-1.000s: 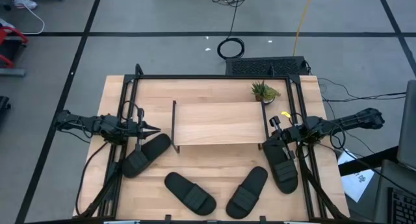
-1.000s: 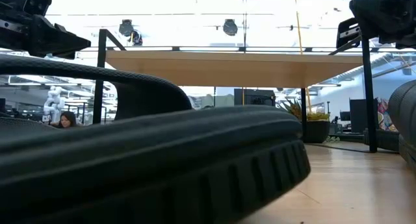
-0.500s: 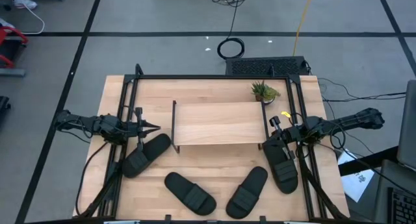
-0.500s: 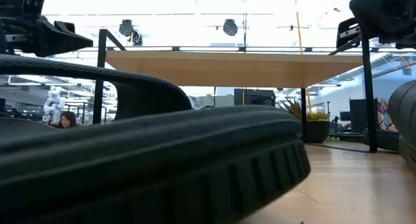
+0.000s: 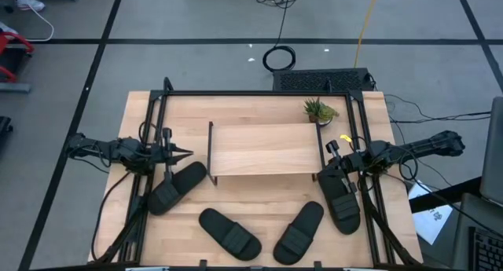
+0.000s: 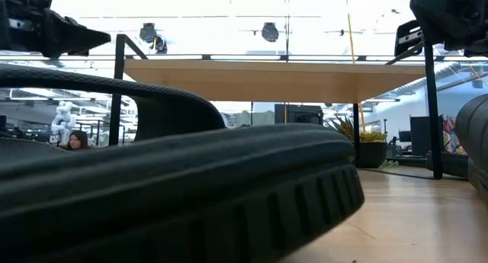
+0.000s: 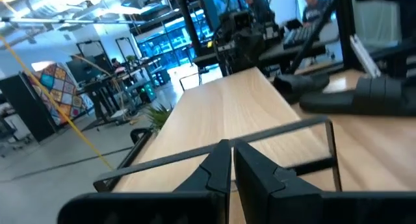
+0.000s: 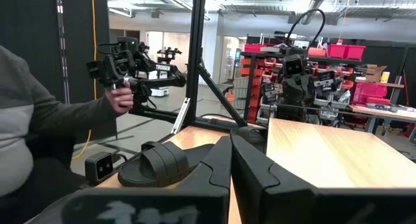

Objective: Pick and place slides into the shelf
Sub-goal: Put the black slide on the shelf

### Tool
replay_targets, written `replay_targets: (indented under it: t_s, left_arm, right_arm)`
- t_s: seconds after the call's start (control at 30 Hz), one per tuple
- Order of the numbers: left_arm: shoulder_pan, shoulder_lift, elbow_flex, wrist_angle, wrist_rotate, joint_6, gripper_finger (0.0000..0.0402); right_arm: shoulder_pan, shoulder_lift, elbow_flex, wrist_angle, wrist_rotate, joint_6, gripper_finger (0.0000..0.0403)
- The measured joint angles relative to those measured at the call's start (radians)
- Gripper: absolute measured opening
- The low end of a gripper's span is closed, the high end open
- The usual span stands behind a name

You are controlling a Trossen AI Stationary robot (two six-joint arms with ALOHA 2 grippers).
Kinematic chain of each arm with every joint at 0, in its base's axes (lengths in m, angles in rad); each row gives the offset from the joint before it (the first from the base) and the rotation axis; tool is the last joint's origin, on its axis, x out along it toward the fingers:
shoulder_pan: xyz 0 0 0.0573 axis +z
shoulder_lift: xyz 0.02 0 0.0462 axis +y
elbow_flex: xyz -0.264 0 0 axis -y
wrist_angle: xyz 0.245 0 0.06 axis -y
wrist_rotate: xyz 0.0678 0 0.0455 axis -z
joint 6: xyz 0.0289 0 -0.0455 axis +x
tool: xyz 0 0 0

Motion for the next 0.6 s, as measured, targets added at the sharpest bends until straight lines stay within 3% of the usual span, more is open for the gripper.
replay_targets:
  t_s: [0.27,0.43,0.6]
  left_arm:
    - [0.000,0.000,0.000,0.136,0.001,-0.085,0.0026]
    - [0.000,0.001,0.000,0.256,0.000,-0.021,0.0026]
    - [0.000,0.001,0.000,0.277,-0.008,0.022,0.0026]
  right_arm:
    - [0.000,0.000,0.000,0.019,0.000,-0.087,0.0000]
    - [0.000,0.000,0.000,0.020,0.000,-0.113,0.0000]
    - [0.000,0.000,0.000,0.023,0.000,-0.114,0.0000]
